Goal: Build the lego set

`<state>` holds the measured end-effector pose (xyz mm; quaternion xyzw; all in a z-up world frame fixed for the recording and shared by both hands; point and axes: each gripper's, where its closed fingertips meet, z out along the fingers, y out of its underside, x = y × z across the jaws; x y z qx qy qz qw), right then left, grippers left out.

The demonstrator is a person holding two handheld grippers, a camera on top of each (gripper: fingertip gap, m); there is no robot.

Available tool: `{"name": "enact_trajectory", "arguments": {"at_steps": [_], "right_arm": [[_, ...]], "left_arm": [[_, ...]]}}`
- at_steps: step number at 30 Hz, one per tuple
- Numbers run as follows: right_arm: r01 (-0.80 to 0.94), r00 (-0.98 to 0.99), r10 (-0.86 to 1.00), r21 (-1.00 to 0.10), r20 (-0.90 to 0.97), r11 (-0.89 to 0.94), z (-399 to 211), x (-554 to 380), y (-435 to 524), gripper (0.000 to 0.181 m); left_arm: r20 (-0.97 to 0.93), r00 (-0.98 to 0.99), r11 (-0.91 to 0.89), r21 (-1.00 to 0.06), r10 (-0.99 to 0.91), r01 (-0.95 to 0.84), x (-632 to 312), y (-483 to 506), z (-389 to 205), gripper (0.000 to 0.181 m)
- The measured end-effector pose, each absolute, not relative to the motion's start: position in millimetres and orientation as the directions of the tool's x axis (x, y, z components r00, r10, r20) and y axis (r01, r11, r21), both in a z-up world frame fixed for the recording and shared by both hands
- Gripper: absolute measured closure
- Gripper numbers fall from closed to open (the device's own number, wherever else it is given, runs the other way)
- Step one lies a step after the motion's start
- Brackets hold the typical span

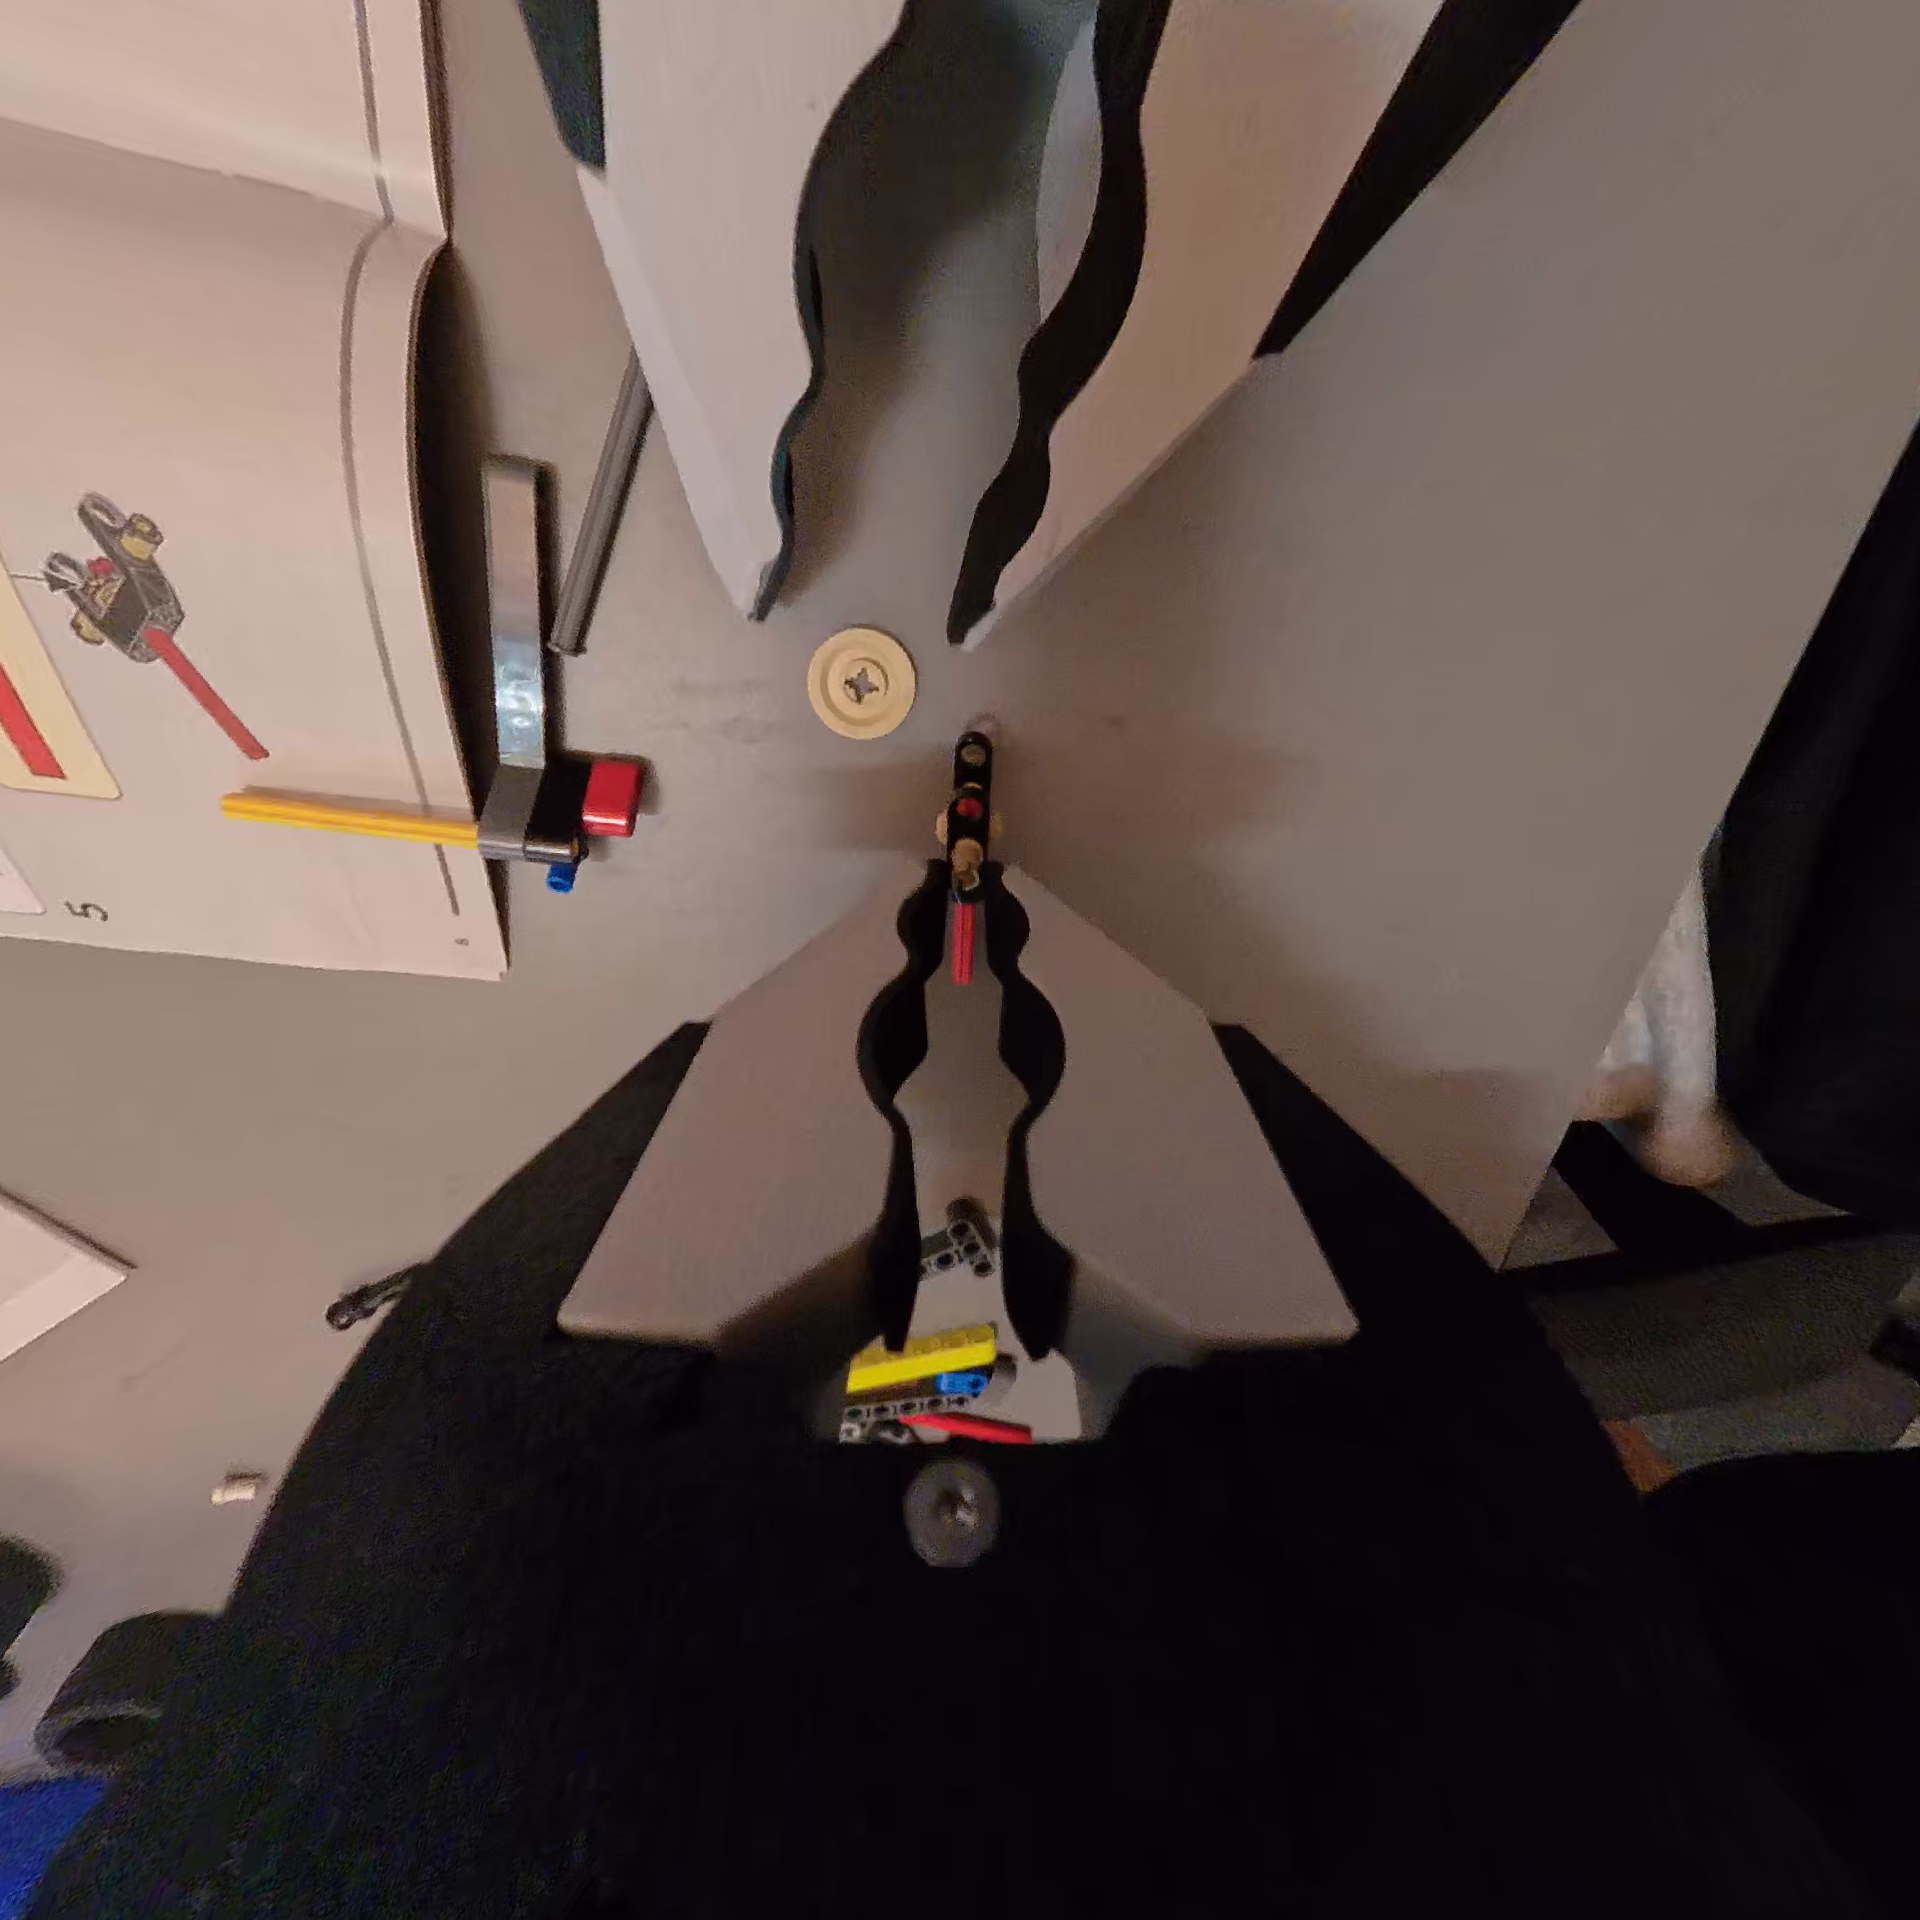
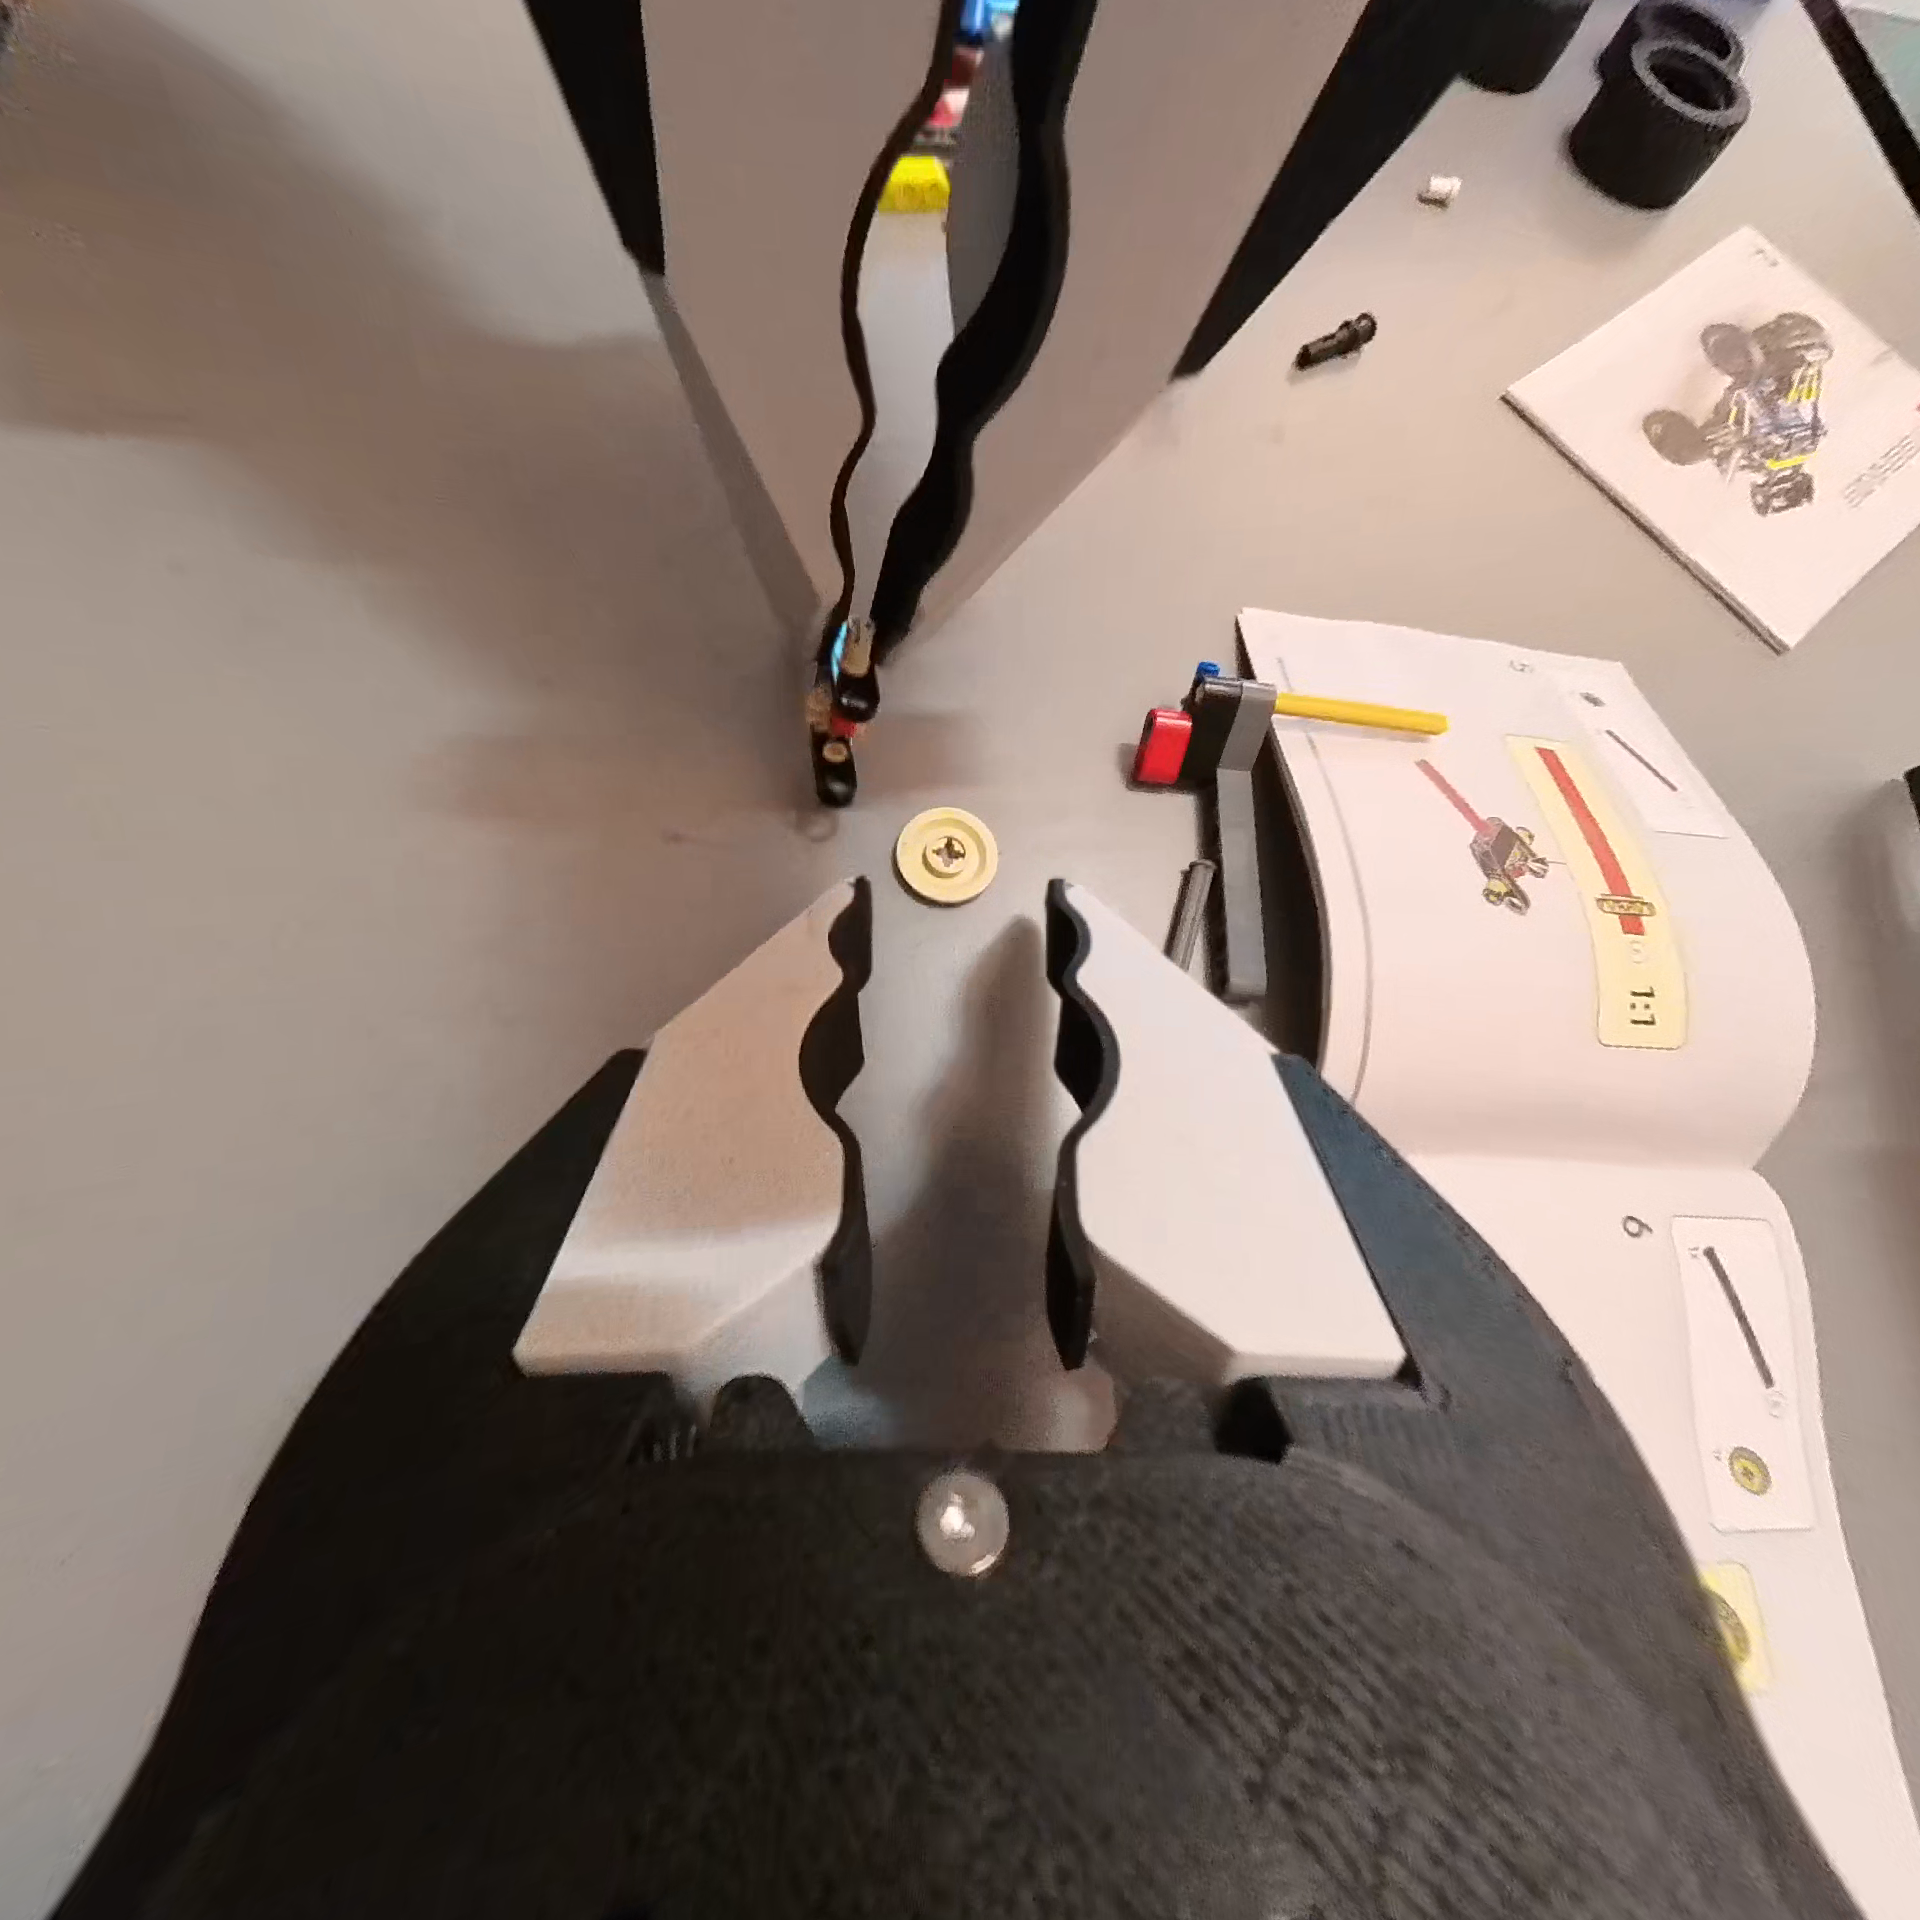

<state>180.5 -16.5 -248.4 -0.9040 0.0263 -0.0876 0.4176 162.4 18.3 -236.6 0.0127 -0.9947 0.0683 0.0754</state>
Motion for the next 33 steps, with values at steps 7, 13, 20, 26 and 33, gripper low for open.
{"name": "enact_trajectory", "arguments": {"at_steps": [7, 13, 20, 26, 33], "right_arm": [[-0.028, 0.943, -0.278, -0.786, 0.185, -0.618, -232, 213, -48, 0.160], [0.008, 0.980, -0.147, -0.773, 0.131, -0.634, -244, 187, -28, 0.157], [0.022, 0.966, -0.183, -0.757, 0.185, -0.653, -239, 201, -33, 0.156], [-0.039, 0.946, -0.265, -0.748, 0.186, -0.663, -243, 225, -41, 0.164], [-0.073, 0.973, -0.203, -0.689, 0.110, -0.721, -256, 221, -33, 0.173]], "left_arm": [[0.142, -0.990, 0.994, -0.105, -0.015, -0.030, 164, 17, -236, 0.176], [0.149, -0.989, 0.993, -0.109, -0.018, -0.035, 164, 18, -236, 0.176], [0.160, -0.987, 0.992, -0.119, -0.030, -0.050, 161, 23, -236, 0.176], [0.168, -0.985, 0.992, -0.114, -0.027, -0.046, 161, 23, -236, 0.176], [0.175, -0.984, 0.992, -0.115, -0.031, -0.051, 160, 23, -236, 0.176]]}}
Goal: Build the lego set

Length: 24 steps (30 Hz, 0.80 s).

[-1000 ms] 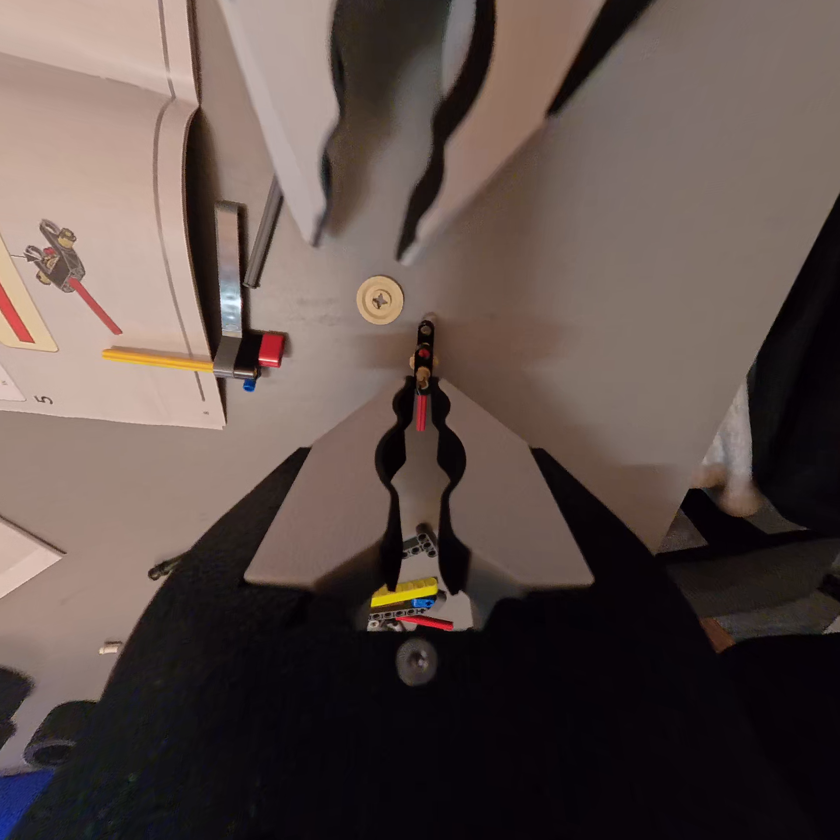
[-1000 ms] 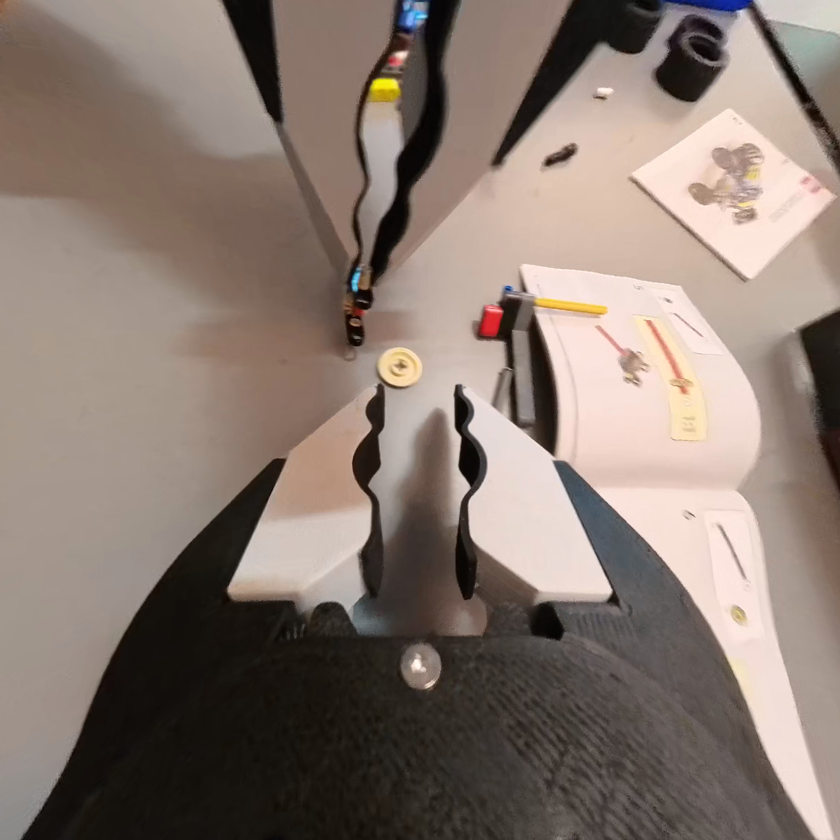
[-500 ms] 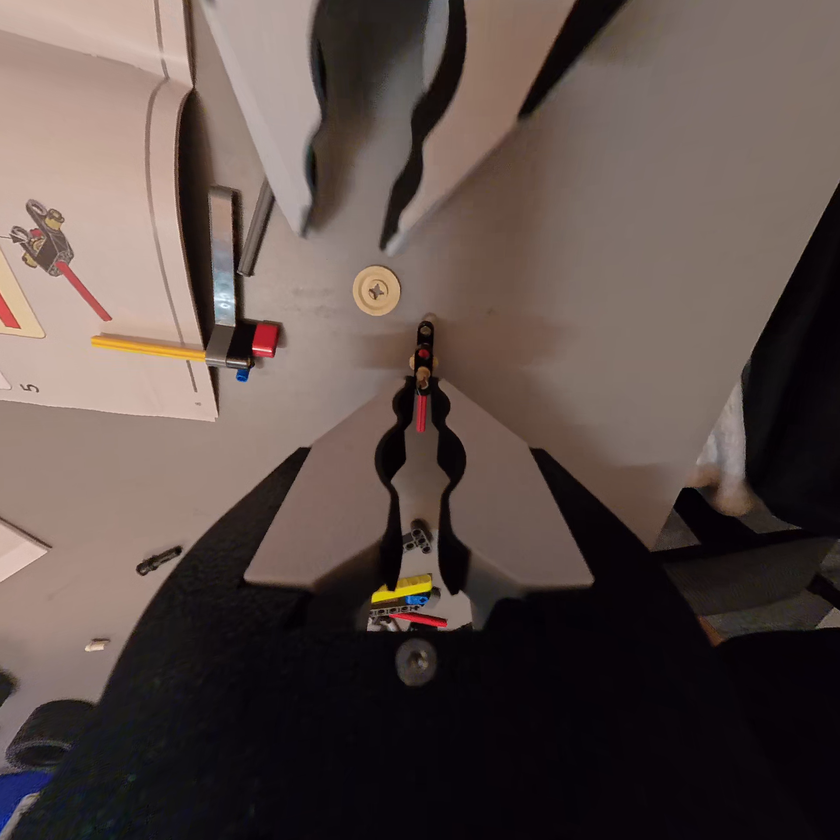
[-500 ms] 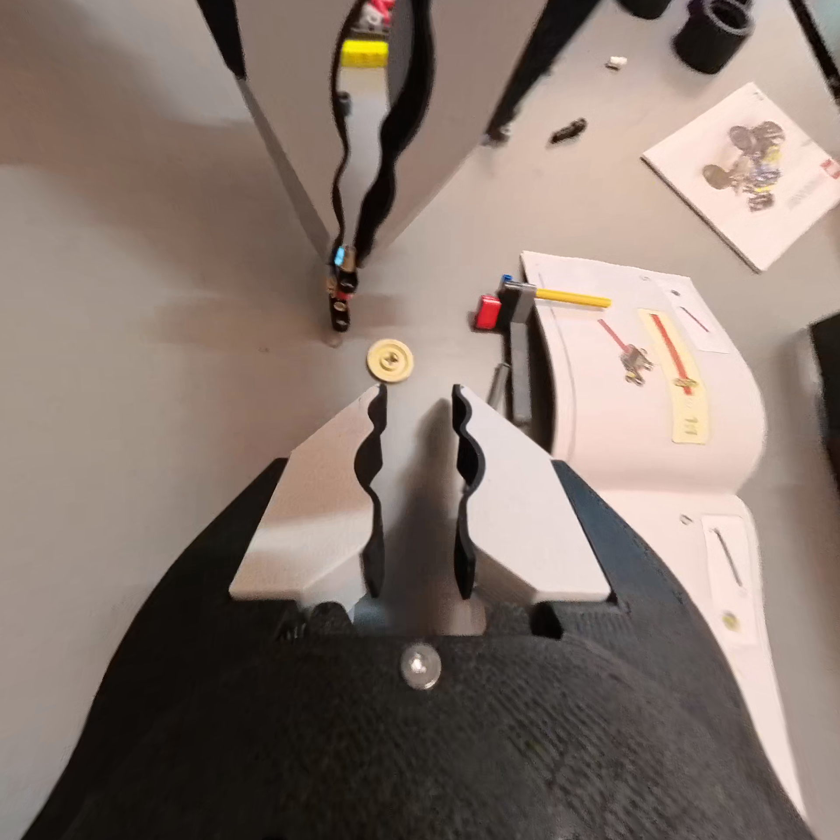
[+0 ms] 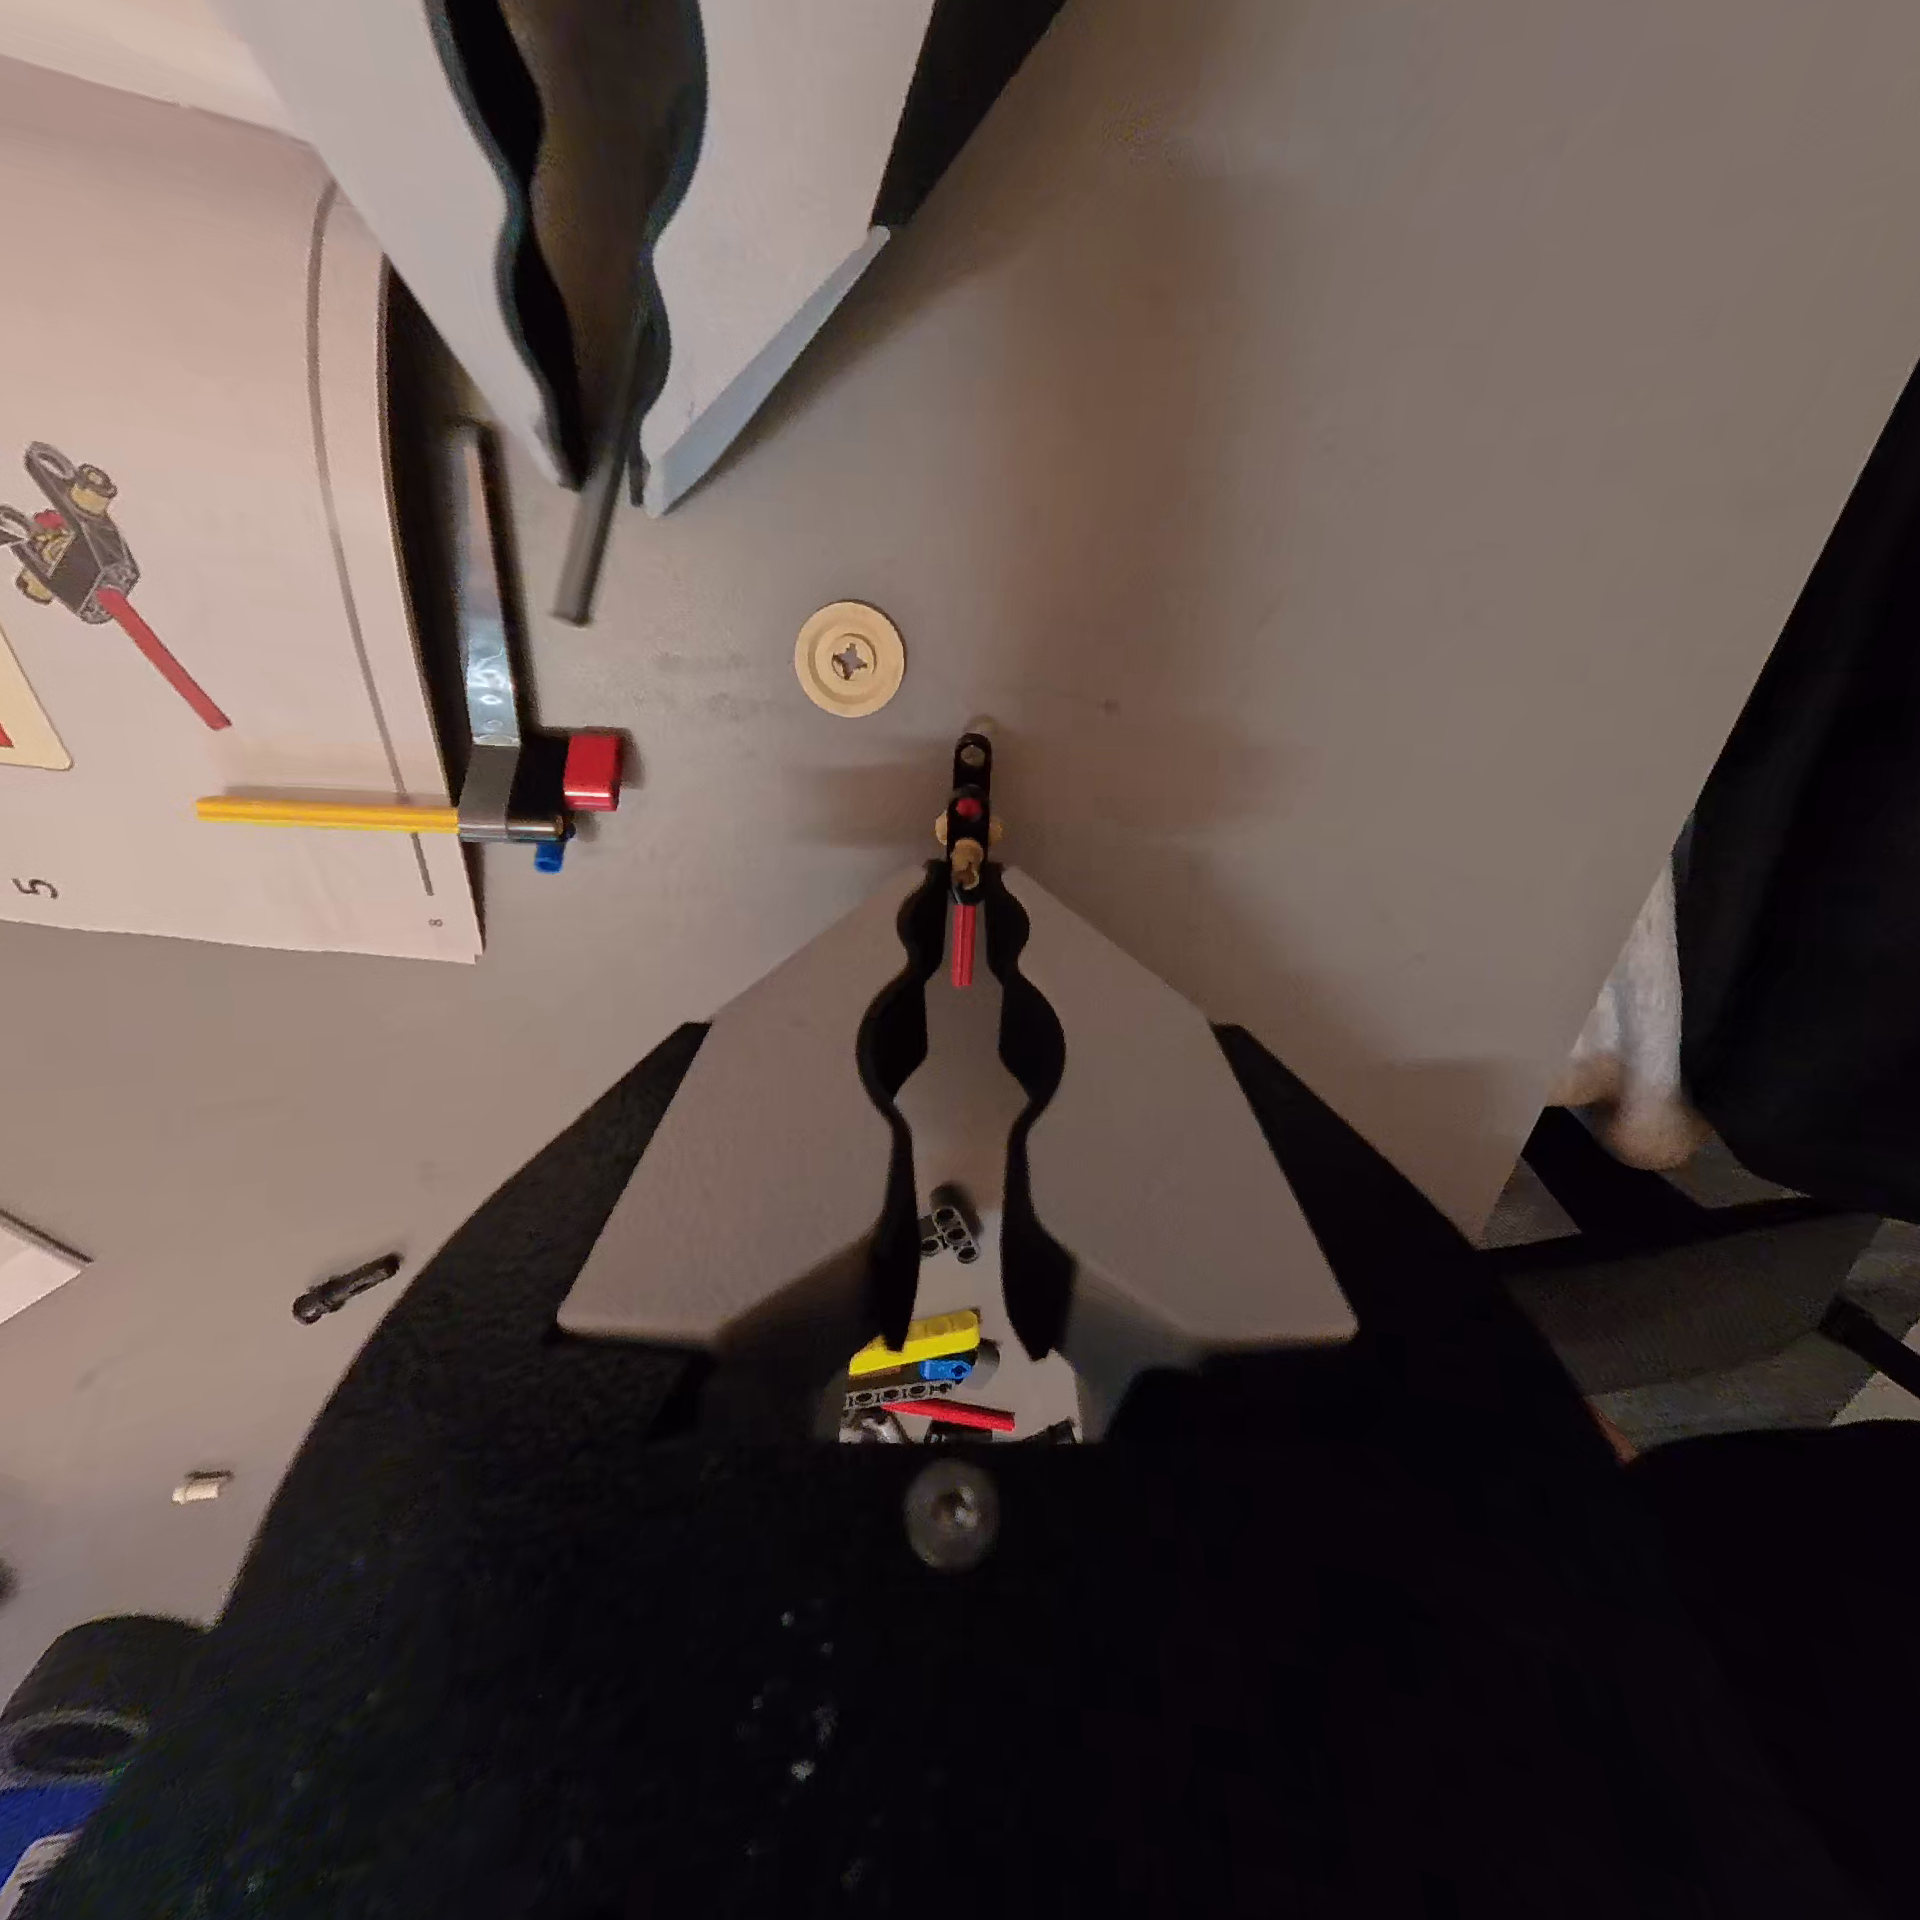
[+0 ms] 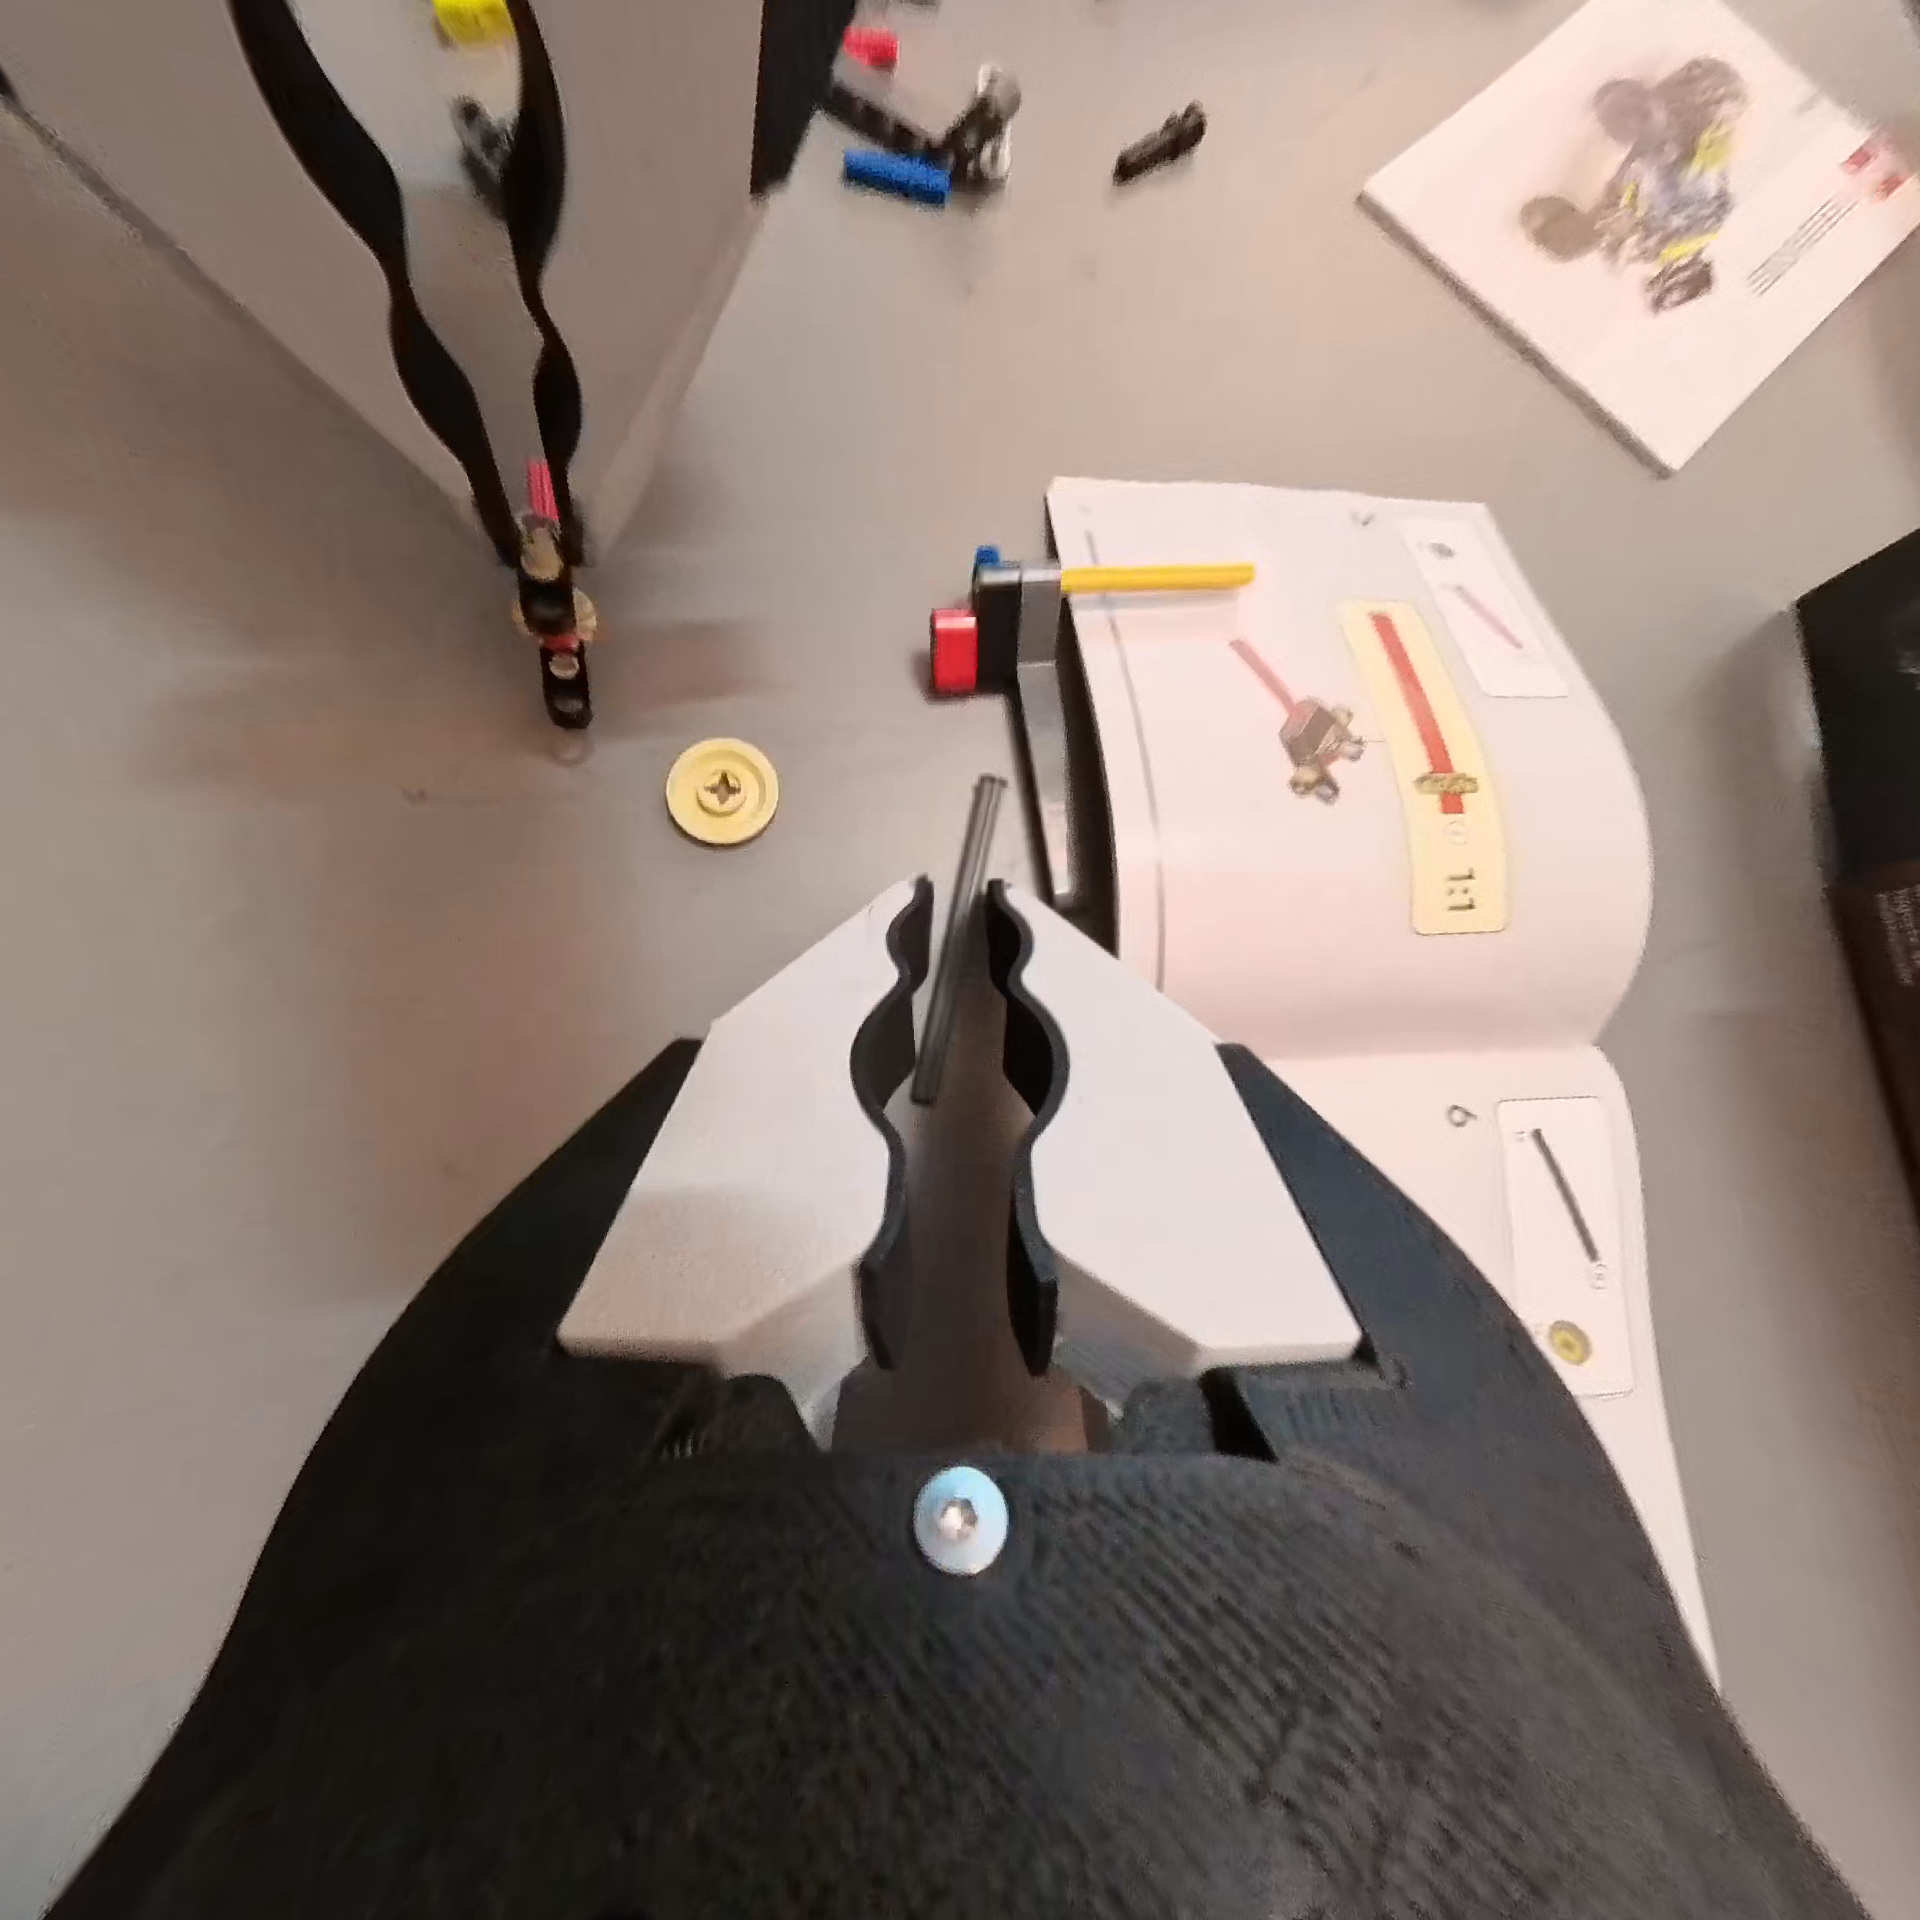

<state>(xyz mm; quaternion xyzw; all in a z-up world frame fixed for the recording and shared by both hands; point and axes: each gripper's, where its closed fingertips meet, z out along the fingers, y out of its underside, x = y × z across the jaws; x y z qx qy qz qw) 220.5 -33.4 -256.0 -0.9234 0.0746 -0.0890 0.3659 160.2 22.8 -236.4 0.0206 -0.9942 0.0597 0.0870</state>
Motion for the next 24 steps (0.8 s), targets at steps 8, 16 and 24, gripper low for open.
{"name": "enact_trajectory", "arguments": {"at_steps": [8, 16, 24], "right_arm": [[-0.156, 0.985, -0.165, -0.622, -0.043, -0.768, -257, 187, -47, 0.171], [-0.057, 0.997, -0.075, -0.658, -0.002, -0.751, -250, 187, -27, 0.170], [-0.110, 0.994, -0.080, -0.678, -0.076, -0.726, -256, 180, -30, 0.178]], "left_arm": [[0.183, -0.983, 0.991, -0.121, -0.027, -0.050, 160, 24, -236, 0.176], [0.186, -0.982, 0.990, -0.126, -0.037, -0.061, 160, 25, -237, 0.176], [0.189, -0.981, 0.985, -0.158, -0.040, -0.070, 160, 27, -237, 0.176]]}}
